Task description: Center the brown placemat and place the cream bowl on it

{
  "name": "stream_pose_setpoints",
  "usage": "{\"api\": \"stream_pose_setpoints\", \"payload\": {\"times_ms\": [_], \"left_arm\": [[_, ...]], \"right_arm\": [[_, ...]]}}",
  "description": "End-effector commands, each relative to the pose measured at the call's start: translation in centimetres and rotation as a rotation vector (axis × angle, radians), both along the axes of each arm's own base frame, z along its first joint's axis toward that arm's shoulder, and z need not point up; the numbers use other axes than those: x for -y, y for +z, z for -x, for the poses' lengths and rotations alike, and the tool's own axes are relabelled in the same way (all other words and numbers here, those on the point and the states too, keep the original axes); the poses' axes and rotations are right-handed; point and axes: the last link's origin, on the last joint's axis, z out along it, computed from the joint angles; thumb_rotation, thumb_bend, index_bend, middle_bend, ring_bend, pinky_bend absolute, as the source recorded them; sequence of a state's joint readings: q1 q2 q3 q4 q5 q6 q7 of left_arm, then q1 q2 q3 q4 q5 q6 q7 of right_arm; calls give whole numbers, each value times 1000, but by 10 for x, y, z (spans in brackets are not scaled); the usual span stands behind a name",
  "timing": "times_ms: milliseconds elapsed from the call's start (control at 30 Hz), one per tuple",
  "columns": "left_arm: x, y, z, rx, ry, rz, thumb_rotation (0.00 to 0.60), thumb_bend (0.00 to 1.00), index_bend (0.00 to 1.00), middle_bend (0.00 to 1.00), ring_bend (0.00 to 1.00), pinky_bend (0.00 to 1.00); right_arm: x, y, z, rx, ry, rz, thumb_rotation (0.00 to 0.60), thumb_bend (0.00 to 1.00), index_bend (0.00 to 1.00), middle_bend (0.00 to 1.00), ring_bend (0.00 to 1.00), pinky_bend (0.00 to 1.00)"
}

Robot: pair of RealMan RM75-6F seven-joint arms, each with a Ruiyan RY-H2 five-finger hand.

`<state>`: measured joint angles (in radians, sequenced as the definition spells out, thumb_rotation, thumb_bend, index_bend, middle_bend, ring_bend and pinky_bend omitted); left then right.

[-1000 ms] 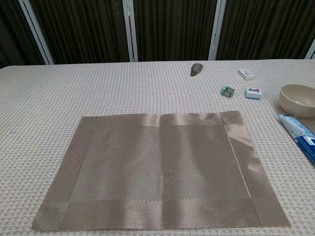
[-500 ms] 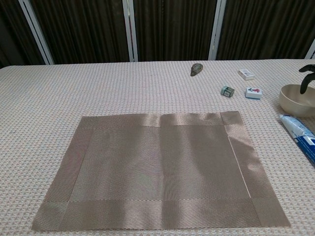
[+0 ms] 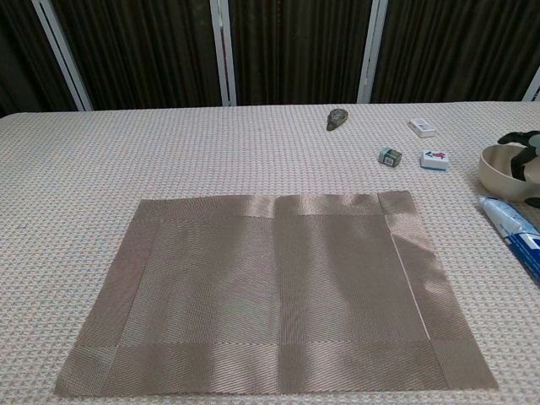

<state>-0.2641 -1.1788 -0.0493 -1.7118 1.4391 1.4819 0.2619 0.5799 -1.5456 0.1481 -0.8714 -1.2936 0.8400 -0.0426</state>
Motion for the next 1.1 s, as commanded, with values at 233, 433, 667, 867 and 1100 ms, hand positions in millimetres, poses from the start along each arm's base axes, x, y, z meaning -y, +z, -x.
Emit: {"api": "stream_pose_setpoints", "payload": {"times_ms": [233,433,667,867,1100], "left_arm": [[0,-1,0,3,3,2,600,0,0,0,0,0],[-1,-1,0,11,1,6,600,0,0,0,0,0],[-1,0,0,23,1,10,600,0,0,0,0,0],[-2,3,1,32,4,11,600,0,0,0,0,0],[-1,7,3,48,7,8,600,0,0,0,0,0]], "right_arm": [[-2,3,-8,46,54,30,600,379,685,0,0,0],[-7,11,-35,90,178,46,600,388,691,0,0,0],[-26,11,-94,100,431,-17,600,403,691,0,0,0],[-48,-10,-154,89,633,-147,600,402,692,0,0,0],[-67,-53,-207,-26,813,-276,600,405,692,12,0,0]]}}
